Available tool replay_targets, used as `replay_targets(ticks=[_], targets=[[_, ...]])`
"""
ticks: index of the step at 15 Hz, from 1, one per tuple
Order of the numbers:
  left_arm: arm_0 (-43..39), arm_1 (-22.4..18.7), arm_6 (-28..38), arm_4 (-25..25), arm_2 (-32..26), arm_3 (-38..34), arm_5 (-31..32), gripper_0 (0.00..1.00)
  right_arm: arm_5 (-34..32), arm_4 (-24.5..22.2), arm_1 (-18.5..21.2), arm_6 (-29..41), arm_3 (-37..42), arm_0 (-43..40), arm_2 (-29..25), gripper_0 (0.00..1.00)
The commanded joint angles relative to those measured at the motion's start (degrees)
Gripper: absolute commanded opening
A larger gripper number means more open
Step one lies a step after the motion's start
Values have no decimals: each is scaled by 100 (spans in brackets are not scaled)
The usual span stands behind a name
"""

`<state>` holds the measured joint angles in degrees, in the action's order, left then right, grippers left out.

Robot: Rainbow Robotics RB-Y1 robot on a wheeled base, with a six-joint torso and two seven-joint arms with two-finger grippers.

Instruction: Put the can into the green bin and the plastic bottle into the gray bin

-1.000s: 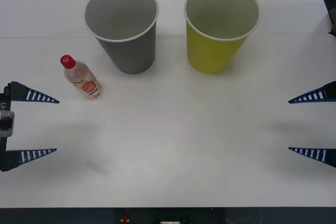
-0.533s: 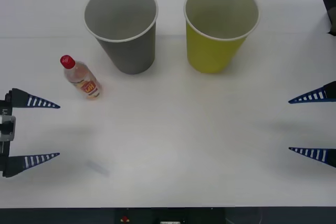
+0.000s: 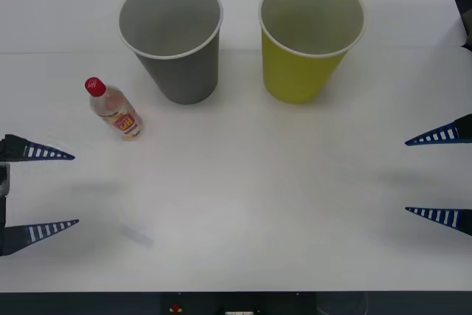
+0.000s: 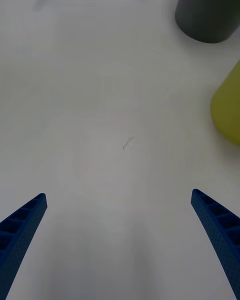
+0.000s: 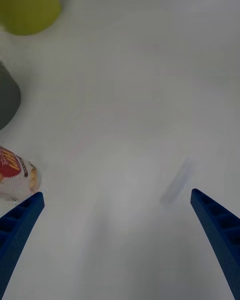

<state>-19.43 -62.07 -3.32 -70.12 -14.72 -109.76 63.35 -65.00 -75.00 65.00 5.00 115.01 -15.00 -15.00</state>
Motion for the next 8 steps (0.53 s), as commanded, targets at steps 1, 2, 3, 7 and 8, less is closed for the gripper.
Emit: replay_targets(ticks=[1,2,3,7,8], targets=[[-34,256,50,210,4,235,2,100,0,0,0,0,-1,0,0,100],[-34,371,68,236,4,288,11,100,0,0,0,0,-1,0,0,100],[-34,520,103,298,13,394,37,100,0,0,0,0,-1,0,0,100],[-25,1153,138,640,13,877,134,100,0,0,0,0,-1,0,0,100],[-17,1311,147,720,13,991,134,100,0,0,0,0,-1,0,0,100]])
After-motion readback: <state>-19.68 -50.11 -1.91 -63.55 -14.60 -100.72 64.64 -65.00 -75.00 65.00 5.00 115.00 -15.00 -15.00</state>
